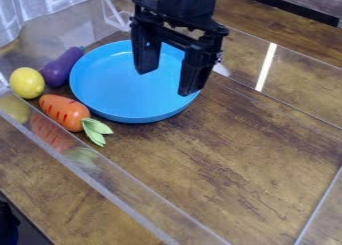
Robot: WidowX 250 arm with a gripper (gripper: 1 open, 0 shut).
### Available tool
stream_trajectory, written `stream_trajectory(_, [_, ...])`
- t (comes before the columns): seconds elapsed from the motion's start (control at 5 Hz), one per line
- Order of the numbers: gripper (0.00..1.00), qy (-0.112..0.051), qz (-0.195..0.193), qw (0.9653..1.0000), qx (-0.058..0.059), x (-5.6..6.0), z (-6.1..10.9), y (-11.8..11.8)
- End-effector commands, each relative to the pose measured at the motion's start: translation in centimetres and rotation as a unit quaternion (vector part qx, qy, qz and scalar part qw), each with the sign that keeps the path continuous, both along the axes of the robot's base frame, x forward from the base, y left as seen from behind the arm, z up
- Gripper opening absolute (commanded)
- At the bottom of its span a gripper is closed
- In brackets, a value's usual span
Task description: Move the carrot to the left side
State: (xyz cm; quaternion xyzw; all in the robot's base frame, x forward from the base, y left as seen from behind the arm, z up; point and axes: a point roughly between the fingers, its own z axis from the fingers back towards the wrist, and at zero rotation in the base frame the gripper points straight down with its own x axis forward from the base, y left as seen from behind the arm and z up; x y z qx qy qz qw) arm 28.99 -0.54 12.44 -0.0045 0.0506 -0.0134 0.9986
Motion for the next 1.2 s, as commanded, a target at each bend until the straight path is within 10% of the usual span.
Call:
stream_trajectory(0.0, [1.00,-0.046,0.012,0.9989,-0.002,0.8,2.8,0.7])
stream_trajectory(1.0, [1.00,-0.046,0.018,0.9988,-0.004,0.9,2.2,0.5])
